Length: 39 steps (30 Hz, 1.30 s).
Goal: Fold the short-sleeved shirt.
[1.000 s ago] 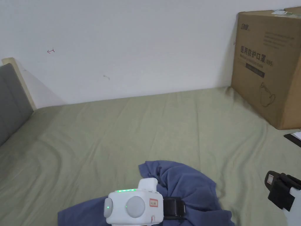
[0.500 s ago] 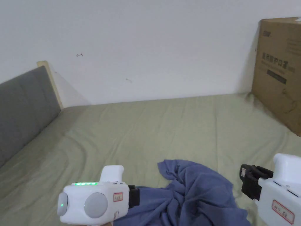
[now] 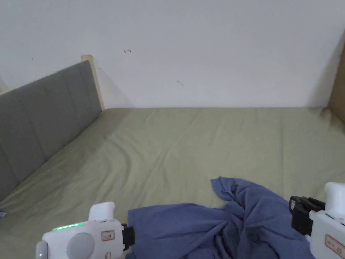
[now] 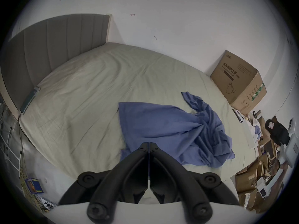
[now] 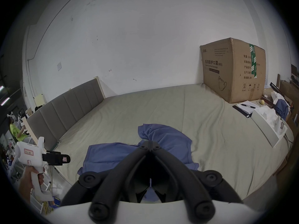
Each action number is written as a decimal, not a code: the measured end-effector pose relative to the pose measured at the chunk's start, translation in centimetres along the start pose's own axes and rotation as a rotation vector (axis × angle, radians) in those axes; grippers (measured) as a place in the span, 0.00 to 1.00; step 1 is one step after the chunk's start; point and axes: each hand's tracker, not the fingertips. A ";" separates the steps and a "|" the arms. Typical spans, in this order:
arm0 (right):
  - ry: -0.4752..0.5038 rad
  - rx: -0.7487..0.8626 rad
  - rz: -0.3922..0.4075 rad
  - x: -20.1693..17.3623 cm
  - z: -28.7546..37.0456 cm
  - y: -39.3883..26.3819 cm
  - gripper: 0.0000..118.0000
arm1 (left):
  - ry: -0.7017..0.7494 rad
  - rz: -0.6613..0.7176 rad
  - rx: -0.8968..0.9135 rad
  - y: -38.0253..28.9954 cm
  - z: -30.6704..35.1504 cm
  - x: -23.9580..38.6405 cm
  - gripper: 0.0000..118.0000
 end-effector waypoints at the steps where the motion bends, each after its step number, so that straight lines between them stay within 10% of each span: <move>1: 0.000 -0.010 -0.002 0.0 -0.5 -0.2 0.00 | 0.047 -0.013 -0.034 0.4 -0.7 -0.3 0.35; 3: -0.008 -0.032 0.008 -0.1 -1.7 -0.6 0.00 | 0.083 -0.054 -0.061 1.3 -2.4 -0.3 0.76; 5: -0.017 -0.057 0.023 -0.2 -2.5 -0.8 0.00 | 0.092 -0.080 -0.071 2.5 -4.5 -0.6 0.84; 18: -0.028 -0.220 0.031 1.5 -8.7 -2.4 0.00 | 0.135 0.016 -0.235 10.5 -19.3 -2.4 0.88; 21: -0.033 -0.246 0.022 1.7 -9.8 -2.8 0.00 | 0.144 0.011 -0.289 10.0 -21.7 -2.7 0.77; 27: -0.027 -0.289 0.024 2.0 -10.9 -3.5 0.00 | 0.263 -0.143 -0.208 7.9 -20.7 0.3 0.07; 39: 0.040 -0.320 -0.053 6.7 -13.7 -0.7 0.00 | 0.189 -0.174 -0.108 9.2 -15.2 1.2 0.02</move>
